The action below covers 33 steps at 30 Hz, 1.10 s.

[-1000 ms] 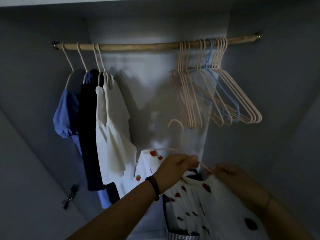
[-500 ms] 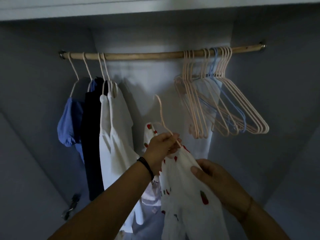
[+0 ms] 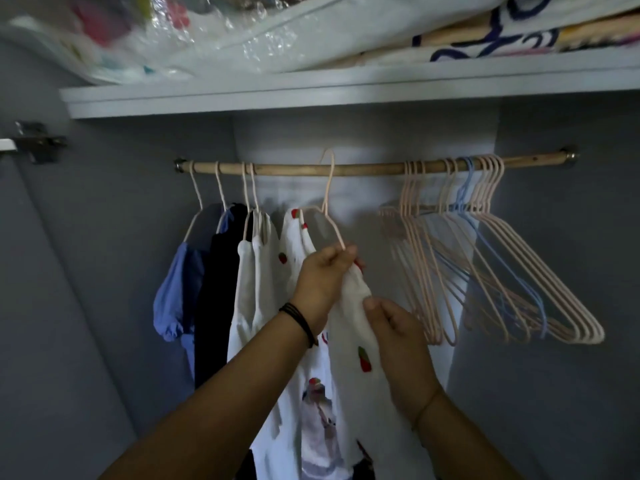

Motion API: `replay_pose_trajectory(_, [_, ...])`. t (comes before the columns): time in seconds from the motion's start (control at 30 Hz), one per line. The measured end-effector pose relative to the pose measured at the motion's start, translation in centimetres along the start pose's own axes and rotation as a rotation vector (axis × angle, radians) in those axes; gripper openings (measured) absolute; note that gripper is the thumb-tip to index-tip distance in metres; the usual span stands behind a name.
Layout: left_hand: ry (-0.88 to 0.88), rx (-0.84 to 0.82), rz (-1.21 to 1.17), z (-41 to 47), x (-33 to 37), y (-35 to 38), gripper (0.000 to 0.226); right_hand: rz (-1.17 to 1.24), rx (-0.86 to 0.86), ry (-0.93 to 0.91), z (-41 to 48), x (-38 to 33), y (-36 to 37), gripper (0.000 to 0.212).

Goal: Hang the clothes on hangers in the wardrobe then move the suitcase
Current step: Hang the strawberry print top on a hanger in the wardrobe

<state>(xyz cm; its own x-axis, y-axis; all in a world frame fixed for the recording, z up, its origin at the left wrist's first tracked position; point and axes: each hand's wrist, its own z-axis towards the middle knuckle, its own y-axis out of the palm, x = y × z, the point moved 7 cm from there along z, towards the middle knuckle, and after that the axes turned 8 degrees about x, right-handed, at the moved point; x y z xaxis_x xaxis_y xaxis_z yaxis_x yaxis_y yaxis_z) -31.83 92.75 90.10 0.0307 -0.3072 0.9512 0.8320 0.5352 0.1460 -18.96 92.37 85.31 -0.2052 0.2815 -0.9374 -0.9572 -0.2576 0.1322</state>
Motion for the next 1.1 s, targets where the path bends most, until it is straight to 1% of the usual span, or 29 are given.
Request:
replay_pose_trajectory(0.13, [-0.091,0.026,-0.066,3.8,0.2,-1.9,0.021,0.003,0.011,-0.031,2.9,-0.1,3.3,0.036])
replay_pose_trajectory(0.23, [-0.165,0.072,-0.053,6.5,-0.9,-3.5,0.042,-0.019,0.029,-0.039,5.0,0.9,5.8,0.041])
replay_pose_trajectory(0.27, [-0.176,0.083,-0.056,7.1,-1.2,-3.9,0.046,-0.023,0.031,-0.026,5.5,1.3,6.5,0.040])
replay_pose_trajectory(0.3, [-0.185,0.101,-0.047,7.7,-1.4,-4.4,0.045,-0.024,0.029,-0.012,5.9,1.8,7.1,0.038])
replay_pose_trajectory(0.43, [-0.251,0.171,-0.060,8.9,-2.2,-6.1,0.028,-0.014,0.010,0.070,7.0,3.0,9.2,0.030])
replay_pose_trajectory(0.5, [-0.283,0.190,-0.093,9.0,-2.8,-6.9,0.028,-0.021,-0.002,0.092,7.3,3.6,10.0,0.030])
replay_pose_trajectory(0.6, [-0.264,0.206,-0.070,9.1,-3.2,-7.8,0.024,-0.060,-0.032,0.070,7.3,4.2,10.8,0.028])
replay_pose_trajectory(0.67, [-0.254,0.210,-0.042,9.2,-3.4,-8.3,0.031,-0.076,-0.067,0.050,7.0,4.5,11.4,0.027])
replay_pose_trajectory(0.73, [-0.227,0.185,-0.006,8.8,-3.3,-8.6,0.031,-0.074,-0.107,0.030,6.6,4.7,11.8,0.026])
replay_pose_trajectory(0.83, [-0.193,0.192,0.035,7.6,-3.5,-9.5,0.019,-0.059,-0.139,0.041,5.9,5.0,11.7,0.025])
replay_pose_trajectory(0.9, [-0.180,0.177,0.064,6.5,-3.5,-9.8,0.016,-0.039,-0.136,0.057,5.4,5.1,11.3,0.021])
replay_pose_trajectory(0.93, [-0.191,0.166,0.033,5.9,-3.6,-9.9,0.016,-0.033,-0.131,0.063,5.1,5.1,11.0,0.019])
replay_pose_trajectory(1.0, [-0.202,0.144,-0.035,4.7,-4.0,-10.1,0.022,-0.037,-0.129,0.068,4.2,5.2,10.7,0.018])
replay_pose_trajectory(1.03, [-0.193,0.137,-0.037,3.9,-3.9,-10.4,0.028,-0.048,-0.129,0.067,3.7,5.2,10.6,0.020])
replay_pose_trajectory(1.1, [-0.154,0.119,-0.008,1.9,-3.5,-11.0,0.031,-0.081,-0.123,0.049,2.6,5.3,10.2,0.019])
